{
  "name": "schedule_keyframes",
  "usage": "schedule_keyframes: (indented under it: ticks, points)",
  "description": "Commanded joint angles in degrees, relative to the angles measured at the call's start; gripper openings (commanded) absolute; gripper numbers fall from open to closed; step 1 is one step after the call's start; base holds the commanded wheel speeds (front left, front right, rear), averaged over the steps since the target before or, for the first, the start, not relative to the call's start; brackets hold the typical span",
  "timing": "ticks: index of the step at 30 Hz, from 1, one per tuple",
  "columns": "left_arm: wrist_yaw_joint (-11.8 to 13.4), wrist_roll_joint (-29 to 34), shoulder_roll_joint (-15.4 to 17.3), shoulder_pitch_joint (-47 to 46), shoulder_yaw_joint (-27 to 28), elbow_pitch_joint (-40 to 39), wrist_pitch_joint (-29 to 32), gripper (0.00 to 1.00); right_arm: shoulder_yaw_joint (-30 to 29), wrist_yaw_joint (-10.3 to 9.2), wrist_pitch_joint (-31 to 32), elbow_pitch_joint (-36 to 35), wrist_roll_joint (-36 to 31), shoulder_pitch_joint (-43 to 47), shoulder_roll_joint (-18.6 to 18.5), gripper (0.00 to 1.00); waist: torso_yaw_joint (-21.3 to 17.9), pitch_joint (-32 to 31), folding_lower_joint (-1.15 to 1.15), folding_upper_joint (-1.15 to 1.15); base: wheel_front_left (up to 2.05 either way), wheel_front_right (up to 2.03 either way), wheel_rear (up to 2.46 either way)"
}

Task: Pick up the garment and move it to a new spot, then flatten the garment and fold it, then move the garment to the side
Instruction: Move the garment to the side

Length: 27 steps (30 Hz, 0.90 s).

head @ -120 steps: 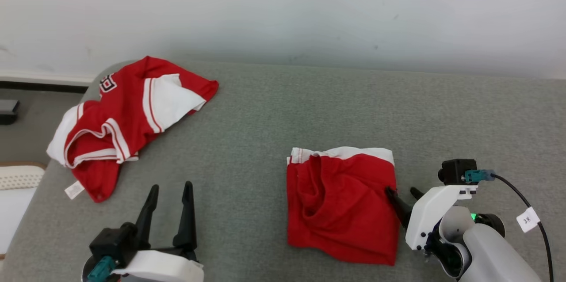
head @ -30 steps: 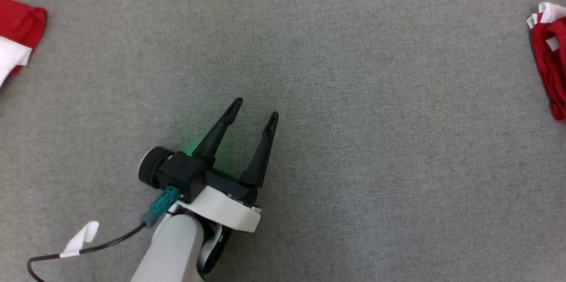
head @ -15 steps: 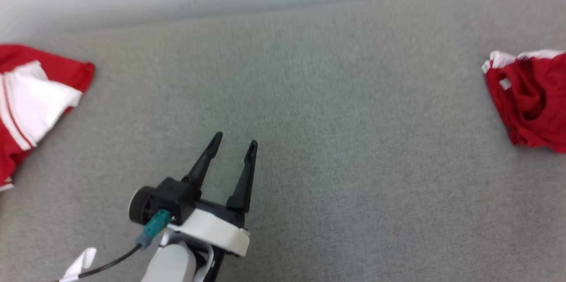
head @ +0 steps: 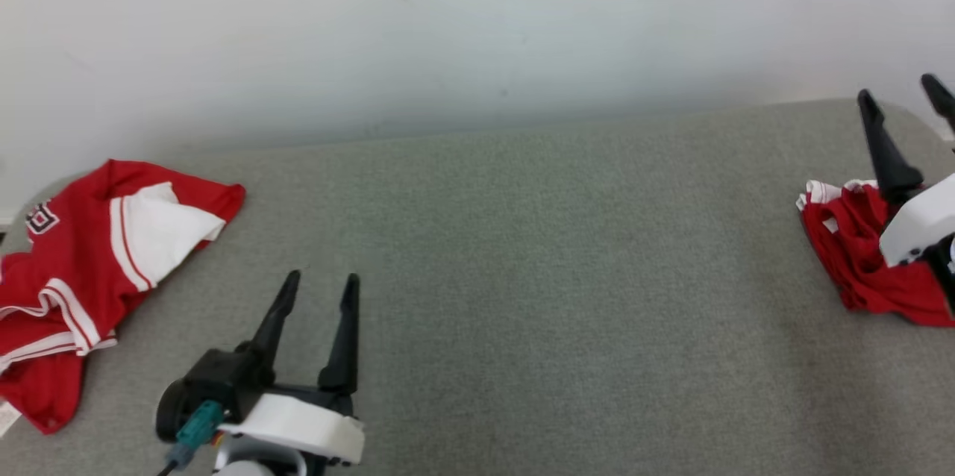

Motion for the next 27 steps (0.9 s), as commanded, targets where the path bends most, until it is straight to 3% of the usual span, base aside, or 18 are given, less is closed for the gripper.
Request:
schedule_keyframes:
  ticks: [1,6,16,21,27]
  points:
    - [0.3,-0.2,0.6,1.4,1.1,-0.3,0.0,1.00,-1.3,-0.11,-0.3,-2.4,0.0,3.1,0.0,1.00,1.2,-1.6,0.01,0.00,0.00,0.00,0.00]
    - [0.5,0.2,0.8,3.9,4.3,-0.9,0.0,1.00,-9.2,-0.11,-0.5,-12.8,-2.7,13.8,1.0,1.00,2.5,-3.6,0.01,0.00,0.00,0.00,0.00]
    - [0.5,0.6,0.1,7.9,7.3,-2.1,0.0,1.00,-25.5,-0.11,-0.5,-34.1,-12.1,38.2,12.2,1.00,3.1,-5.0,0.01,0.00,0.00,0.00,0.00]
    - [0.9,-0.4,-0.1,9.4,7.7,-2.7,0.0,1.00,-27.8,-0.11,-0.4,-40.8,-15.4,45.6,16.9,1.00,2.8,-5.0,0.01,0.00,0.00,0.00,0.00]
    - [1.2,-1.2,-0.2,10.8,8.1,-3.1,0.0,1.00,-29.5,-0.11,-0.4,-42.3,-16.0,49.2,19.8,1.00,2.6,-4.5,0.01,0.00,0.00,0.00,0.00]
